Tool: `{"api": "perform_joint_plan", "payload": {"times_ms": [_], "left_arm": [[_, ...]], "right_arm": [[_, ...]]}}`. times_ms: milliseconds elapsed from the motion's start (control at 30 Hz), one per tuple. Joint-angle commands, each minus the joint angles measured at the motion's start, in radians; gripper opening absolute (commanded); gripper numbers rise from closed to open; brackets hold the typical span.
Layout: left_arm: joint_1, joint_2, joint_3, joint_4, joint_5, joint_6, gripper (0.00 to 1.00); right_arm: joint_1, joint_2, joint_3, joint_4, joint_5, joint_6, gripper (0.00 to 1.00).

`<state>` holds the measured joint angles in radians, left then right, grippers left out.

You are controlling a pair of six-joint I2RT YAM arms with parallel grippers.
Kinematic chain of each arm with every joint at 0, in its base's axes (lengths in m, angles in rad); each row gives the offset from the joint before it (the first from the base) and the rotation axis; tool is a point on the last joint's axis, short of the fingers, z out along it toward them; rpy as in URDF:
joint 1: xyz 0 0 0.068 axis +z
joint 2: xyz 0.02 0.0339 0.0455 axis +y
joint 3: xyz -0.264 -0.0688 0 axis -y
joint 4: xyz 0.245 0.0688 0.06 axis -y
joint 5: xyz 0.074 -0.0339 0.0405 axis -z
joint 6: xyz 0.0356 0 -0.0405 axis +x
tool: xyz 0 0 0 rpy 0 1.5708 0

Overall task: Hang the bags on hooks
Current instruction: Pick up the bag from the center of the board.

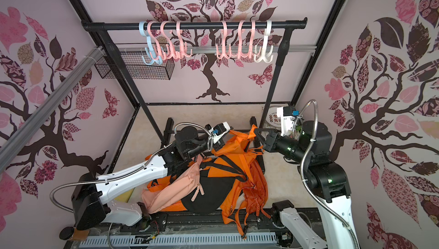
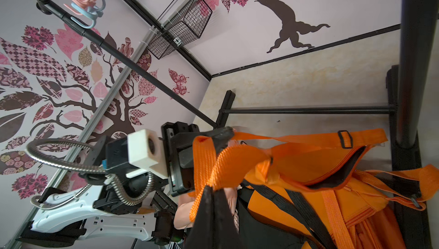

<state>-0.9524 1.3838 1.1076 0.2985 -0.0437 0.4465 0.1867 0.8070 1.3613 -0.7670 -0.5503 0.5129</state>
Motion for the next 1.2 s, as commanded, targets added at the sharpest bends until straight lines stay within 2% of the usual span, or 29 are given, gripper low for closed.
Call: {"api": "perform_joint_plan", "payload": {"times_ms": [0,67,167,267,333,367,433,600,767,900,1067,1167], "left_arm": [[-0.026,-0.06,-0.046,0.128,-0.211,0.252,0.0],[-0.037,-0.072,-0.067,0.244,-0.234,0.413,0.0],[-0.034,-0.073,-0.082,0.392,-0.194,0.576,0.0],[-0.036,-0.081,-0.095,0.453,-0.084,0.616,0.0],[-0.056,-0.099,-0.074,0.457,-0.059,0.566,0.0],[-0.065,-0.118,-0.067,0.476,-0.043,0.494,0.0],[-0.069,-0.166,-0.052,0.477,0.009,0.339,0.0],[-0.051,-0.274,-0.019,0.401,0.17,0.006,0.0],[0.05,-0.301,0.018,0.282,0.345,-0.257,0.0],[0.066,-0.275,0.108,0.095,0.438,-0.299,0.0],[0.112,-0.212,0.222,-0.058,0.561,-0.371,0.0],[0.126,-0.19,0.257,-0.102,0.579,-0.377,0.0]], "right_arm": [[0.003,-0.023,-0.04,0.048,-0.061,-0.024,0.06],[0.004,-0.045,-0.065,0.098,-0.104,-0.018,0.22],[0.004,-0.056,-0.06,0.148,-0.107,0.001,0.57],[0.003,-0.039,-0.005,0.156,-0.075,-0.011,0.73],[0.004,-0.035,0.016,0.159,0.008,-0.036,0.79],[0.004,-0.035,0.016,0.172,0.066,-0.043,0.79],[0.003,-0.044,-0.024,0.25,0.056,-0.068,0.8],[0.004,-0.052,-0.151,0.432,-0.097,-0.113,0.82],[0.009,-0.067,-0.209,0.554,-0.222,-0.143,0.83],[0.073,-0.052,-0.19,0.536,-0.26,-0.222,0.82],[0.148,-0.025,-0.159,0.472,-0.164,-0.345,0.78],[0.151,0.009,-0.151,0.444,-0.19,-0.368,0.75]]}}
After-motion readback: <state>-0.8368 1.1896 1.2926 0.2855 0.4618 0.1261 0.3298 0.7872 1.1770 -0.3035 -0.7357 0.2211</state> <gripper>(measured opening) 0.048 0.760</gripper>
